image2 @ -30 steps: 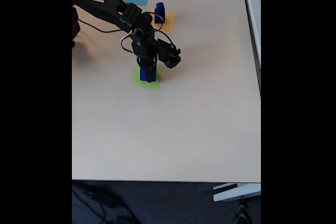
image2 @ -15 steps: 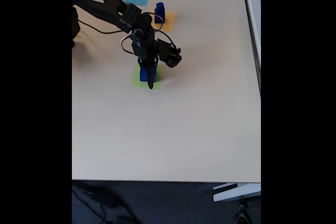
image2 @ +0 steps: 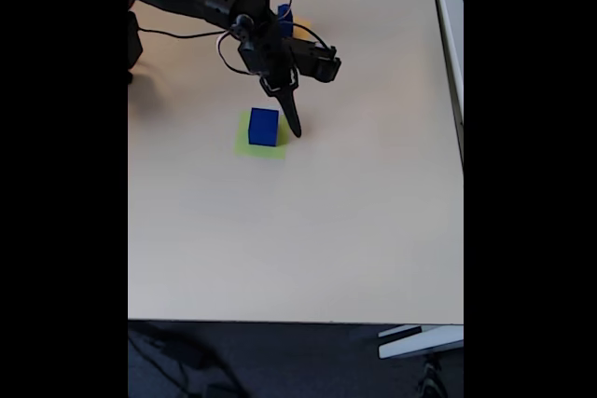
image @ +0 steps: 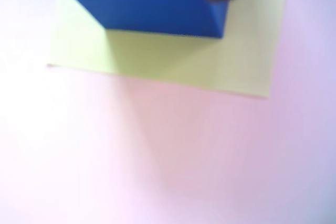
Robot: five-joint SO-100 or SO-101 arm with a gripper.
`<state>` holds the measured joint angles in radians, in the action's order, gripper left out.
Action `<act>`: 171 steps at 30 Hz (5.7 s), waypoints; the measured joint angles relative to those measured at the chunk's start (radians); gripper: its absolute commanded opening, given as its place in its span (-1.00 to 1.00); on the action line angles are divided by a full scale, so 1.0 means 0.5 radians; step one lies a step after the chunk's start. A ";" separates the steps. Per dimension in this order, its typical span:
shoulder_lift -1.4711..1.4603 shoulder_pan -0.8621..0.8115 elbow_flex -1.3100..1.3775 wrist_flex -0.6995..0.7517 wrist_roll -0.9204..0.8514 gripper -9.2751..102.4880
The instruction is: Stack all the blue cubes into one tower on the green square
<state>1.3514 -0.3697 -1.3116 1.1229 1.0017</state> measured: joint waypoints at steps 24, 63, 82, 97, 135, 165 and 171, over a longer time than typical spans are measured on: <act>0.997 0.841 -0.298 0.298 0.715 0.07; 0.788 1.298 -0.190 0.414 1.270 0.01; 0.537 1.304 -0.150 0.359 1.243 -0.05; 0.319 1.304 -0.150 0.144 1.243 -0.05; 0.199 1.267 -0.344 -0.098 1.224 -0.11; 0.101 1.270 -0.347 -0.147 1.224 -0.14; 0.101 1.270 -0.347 -0.147 1.224 -0.16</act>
<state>1.4021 0.2654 -1.4849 1.0492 1.6137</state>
